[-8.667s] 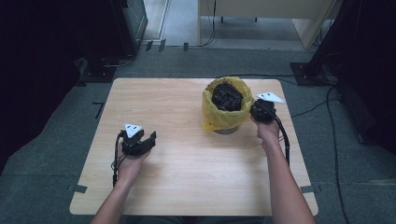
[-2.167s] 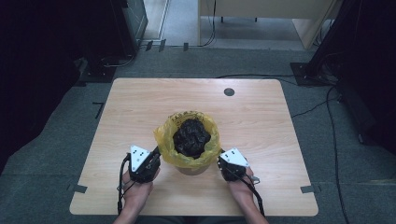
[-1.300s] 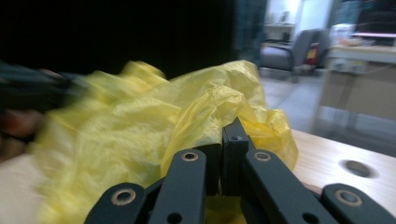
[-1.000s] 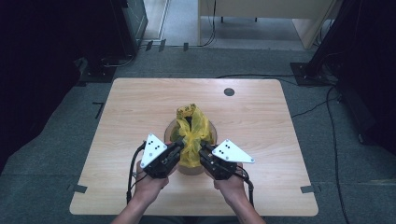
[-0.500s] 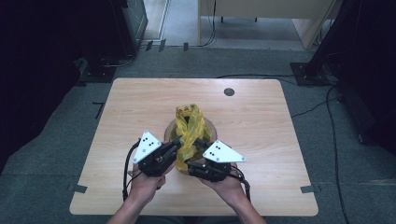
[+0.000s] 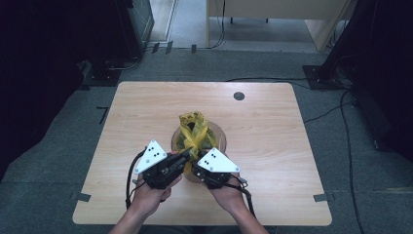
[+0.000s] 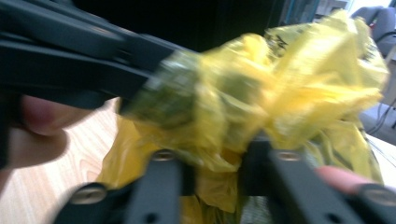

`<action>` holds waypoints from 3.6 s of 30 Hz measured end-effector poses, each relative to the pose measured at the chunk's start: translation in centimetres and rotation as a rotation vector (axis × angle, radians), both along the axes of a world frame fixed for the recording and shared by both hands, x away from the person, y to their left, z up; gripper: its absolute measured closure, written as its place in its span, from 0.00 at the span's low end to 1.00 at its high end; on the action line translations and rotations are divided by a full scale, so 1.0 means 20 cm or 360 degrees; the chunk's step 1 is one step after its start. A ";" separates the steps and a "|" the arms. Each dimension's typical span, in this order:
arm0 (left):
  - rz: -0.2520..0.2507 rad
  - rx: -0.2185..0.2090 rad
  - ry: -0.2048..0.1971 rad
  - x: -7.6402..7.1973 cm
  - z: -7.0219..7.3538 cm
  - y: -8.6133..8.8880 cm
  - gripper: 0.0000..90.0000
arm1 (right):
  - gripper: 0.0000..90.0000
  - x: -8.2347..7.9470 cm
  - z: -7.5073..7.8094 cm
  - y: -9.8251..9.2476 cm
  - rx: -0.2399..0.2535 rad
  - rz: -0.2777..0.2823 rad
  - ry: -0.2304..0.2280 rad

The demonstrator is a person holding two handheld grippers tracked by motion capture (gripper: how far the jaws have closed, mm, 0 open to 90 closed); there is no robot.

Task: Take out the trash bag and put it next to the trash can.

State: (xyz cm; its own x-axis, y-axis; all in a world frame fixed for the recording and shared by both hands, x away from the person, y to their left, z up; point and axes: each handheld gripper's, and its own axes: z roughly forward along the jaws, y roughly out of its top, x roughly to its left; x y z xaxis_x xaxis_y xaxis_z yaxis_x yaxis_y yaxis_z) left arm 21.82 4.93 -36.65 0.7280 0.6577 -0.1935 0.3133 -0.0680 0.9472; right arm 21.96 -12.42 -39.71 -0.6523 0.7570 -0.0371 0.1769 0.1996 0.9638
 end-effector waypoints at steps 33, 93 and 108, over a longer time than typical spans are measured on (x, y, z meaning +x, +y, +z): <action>0.0771 0.0048 -0.0048 0.02 -0.31 0.56 0.18 | 0.97 0.00 0.14 -0.07 0.0109 -0.0147 -0.0140; 0.0977 0.0651 0.0546 0.12 -0.76 0.76 0.10 | 0.97 0.15 -0.09 -0.59 0.0272 -0.0654 -0.0062; 0.0977 0.0652 0.0546 0.12 -0.76 0.76 0.10 | 0.97 0.30 -0.24 -0.43 0.0358 -0.0626 -0.0015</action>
State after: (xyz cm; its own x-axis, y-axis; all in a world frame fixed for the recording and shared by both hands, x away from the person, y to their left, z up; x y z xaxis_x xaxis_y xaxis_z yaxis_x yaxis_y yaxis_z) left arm 24.25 20.16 -51.86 0.1587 0.9873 0.0020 0.6757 -0.1101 0.7289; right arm 28.05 -20.96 -44.59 -0.3141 0.9372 0.1520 0.1883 -0.0954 0.9775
